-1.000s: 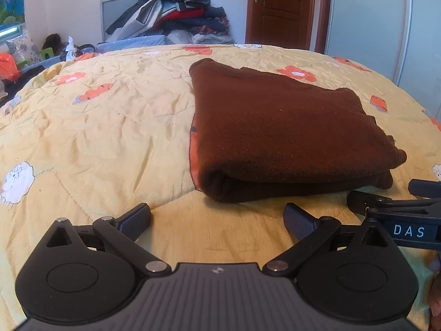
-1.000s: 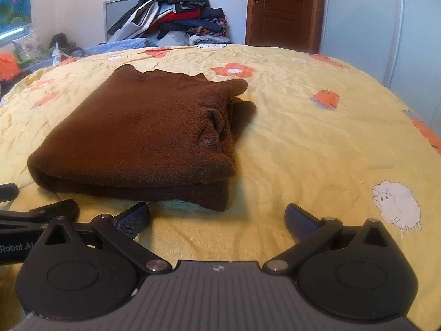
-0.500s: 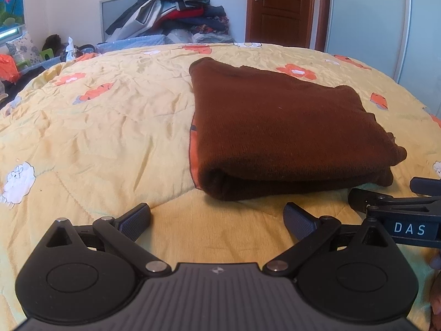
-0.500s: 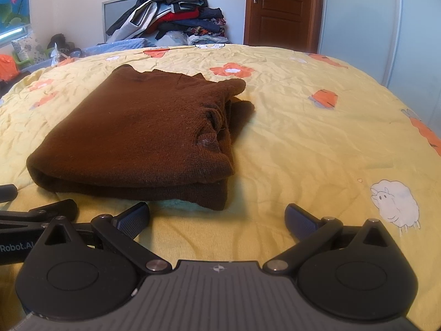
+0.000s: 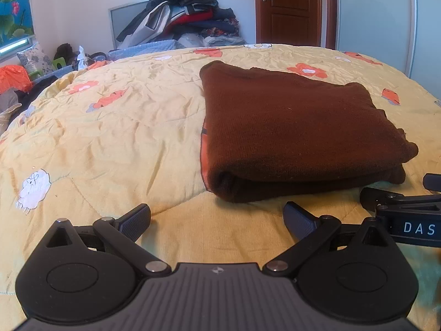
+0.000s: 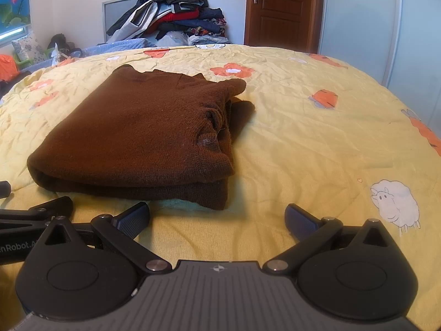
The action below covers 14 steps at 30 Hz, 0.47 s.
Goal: Fold small clothes
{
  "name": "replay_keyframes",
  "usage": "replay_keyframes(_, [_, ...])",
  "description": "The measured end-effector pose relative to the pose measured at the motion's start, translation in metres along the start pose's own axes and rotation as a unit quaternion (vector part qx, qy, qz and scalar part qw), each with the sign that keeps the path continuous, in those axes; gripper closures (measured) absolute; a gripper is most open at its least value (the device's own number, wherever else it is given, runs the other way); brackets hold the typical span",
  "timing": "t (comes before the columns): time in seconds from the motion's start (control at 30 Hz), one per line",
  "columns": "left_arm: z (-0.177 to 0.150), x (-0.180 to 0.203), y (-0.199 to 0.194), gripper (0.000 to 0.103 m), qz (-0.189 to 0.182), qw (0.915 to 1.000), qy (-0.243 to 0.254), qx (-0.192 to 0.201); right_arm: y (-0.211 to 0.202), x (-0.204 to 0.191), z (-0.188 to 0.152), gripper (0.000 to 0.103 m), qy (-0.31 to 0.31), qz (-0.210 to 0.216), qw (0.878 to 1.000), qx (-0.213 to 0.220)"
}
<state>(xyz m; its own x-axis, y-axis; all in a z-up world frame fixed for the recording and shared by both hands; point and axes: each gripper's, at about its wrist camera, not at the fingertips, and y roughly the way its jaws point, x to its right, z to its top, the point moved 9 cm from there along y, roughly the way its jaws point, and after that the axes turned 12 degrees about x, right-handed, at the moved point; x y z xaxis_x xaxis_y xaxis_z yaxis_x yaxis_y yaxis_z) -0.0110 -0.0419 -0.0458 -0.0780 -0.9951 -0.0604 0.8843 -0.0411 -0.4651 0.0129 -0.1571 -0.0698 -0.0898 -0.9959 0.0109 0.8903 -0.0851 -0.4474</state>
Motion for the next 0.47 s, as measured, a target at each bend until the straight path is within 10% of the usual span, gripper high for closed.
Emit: replay_keyframes(0.47, [-0.0029,-0.0015,-0.0003,0.0,-0.028,0.9994,-0.015,-0.014,-0.0002,-0.0003,-0.0002,0.0,0.0,0.001,1.0,0.0])
